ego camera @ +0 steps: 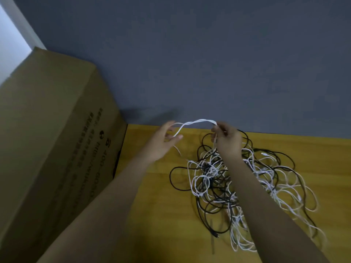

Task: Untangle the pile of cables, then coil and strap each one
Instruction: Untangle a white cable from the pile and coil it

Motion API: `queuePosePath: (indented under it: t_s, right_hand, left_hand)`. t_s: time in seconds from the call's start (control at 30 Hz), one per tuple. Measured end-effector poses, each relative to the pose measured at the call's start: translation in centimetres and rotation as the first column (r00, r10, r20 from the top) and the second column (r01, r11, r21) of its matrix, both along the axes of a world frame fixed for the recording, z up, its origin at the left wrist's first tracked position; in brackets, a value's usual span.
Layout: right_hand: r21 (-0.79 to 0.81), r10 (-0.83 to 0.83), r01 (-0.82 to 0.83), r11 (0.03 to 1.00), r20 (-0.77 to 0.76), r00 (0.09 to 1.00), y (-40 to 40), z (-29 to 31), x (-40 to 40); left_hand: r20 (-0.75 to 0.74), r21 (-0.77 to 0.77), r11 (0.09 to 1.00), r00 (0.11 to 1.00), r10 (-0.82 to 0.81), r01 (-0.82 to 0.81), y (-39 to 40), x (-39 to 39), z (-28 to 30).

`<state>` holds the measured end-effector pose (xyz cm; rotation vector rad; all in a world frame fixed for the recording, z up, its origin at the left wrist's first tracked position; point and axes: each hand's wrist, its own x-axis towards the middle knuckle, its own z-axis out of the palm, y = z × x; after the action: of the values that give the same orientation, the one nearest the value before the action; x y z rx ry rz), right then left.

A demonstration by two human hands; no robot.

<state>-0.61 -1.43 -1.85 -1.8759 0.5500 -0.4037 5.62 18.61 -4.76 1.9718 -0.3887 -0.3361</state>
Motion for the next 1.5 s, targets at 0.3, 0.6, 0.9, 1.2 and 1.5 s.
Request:
queuePosePath:
  t_s: [0.3,0.6,0.9,1.2,1.5]
  right_hand:
    - [-0.252,0.092,-0.134,0.958,-0.172,0.981,-1.9,-1.1,-4.2]
    - [-0.244,0.476,-0.576,0.78,-0.365,0.8,1.5,-6.6,-3.5]
    - [-0.452,0.485,-0.759,0.469,-0.587,0.648,3.9,-12.8,-7.6]
    - [-0.52,0.607,-0.738,0.43,-0.439,0.662,2.0,-13.6,-9.1]
    - [-0.529,0.466,-0.757,0.384,-0.596,0.654,0.6,-13.3,-7.9]
  left_hand:
    - [-0.051,0.017,0.997,0.995,0.081,-0.08,-1.4,-2.1,-1.6]
    - [-0.082,0.455,0.885,0.985,0.149,-0.096,2.3,-2.1,-6.9]
    - [-0.326,0.624,0.698,0.929,-0.175,0.351,5.3,-4.7,-10.3]
    - [-0.078,0.741,0.558,0.873,-0.482,0.374,-4.3,-2.6,-11.3]
    - [0.075,0.712,0.663,0.914,-0.398,0.23,-4.3,-1.9,-10.7]
